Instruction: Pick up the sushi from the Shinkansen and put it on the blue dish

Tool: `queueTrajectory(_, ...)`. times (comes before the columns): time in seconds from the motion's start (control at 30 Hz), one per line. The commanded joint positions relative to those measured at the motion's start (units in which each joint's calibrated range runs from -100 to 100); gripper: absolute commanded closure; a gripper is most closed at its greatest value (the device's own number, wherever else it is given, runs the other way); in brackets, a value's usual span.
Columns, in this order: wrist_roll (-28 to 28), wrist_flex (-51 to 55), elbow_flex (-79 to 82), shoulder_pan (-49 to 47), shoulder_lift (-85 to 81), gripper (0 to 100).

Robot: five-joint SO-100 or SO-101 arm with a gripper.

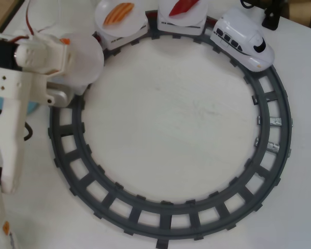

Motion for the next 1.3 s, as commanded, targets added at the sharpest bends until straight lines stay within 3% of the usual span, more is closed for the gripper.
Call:
queueTrajectory(0.0,-0.83,0.66,-4.41,-0.65,-0.98,97)
queueTrajectory(0.53,-1.72,1.51,-5.04,-3.2,-1.89,97)
queueTrajectory(0.83,-7.68,16.12,-11.35,-7.34,-3.05,97)
queueTrajectory(1.27,-16.94,16.97,-11.53,-13.68,-3.13,97)
